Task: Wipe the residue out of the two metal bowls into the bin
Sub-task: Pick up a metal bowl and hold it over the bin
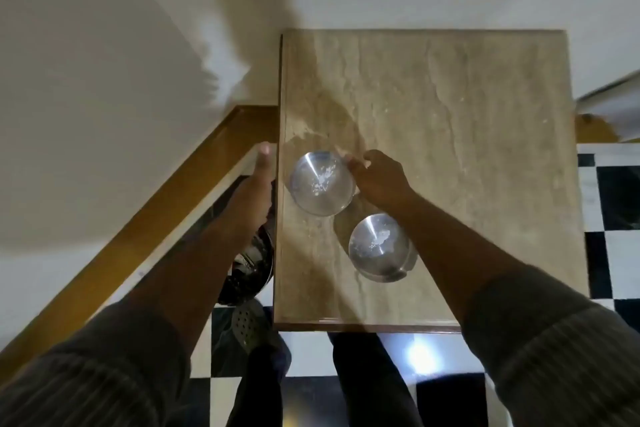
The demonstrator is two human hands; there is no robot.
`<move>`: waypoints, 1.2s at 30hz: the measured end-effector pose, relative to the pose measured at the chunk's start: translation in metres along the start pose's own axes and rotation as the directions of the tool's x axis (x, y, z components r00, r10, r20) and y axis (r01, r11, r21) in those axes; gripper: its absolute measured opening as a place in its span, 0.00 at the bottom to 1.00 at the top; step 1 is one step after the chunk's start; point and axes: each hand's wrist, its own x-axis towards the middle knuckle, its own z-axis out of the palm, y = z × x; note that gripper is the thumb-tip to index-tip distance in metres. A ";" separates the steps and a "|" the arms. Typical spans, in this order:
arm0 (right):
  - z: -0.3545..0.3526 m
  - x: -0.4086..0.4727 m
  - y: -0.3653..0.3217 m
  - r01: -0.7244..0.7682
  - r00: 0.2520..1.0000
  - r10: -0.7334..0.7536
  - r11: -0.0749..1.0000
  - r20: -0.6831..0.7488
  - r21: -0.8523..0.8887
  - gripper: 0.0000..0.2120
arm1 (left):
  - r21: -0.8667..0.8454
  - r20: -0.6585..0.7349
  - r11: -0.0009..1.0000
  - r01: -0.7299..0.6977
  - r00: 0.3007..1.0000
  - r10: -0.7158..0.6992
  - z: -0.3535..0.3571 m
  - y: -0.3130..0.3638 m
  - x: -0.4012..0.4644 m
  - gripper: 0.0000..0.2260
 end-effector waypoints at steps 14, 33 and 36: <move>0.065 0.001 -0.015 0.062 0.997 -0.067 0.987 -0.031 -0.147 0.08 | -0.391 0.026 0.907 0.154 0.987 -0.157 -0.018 -0.068 0.064 0.42; 0.213 -0.040 -0.114 0.299 0.897 -0.224 0.942 0.382 -0.150 0.09 | -0.621 0.583 0.518 0.588 0.788 -0.197 -0.166 -0.195 0.068 0.48; 0.225 -0.037 -0.114 0.345 0.862 -0.258 0.929 0.436 -0.133 0.09 | -0.653 0.561 0.556 0.513 0.822 -0.100 -0.179 -0.209 0.077 0.44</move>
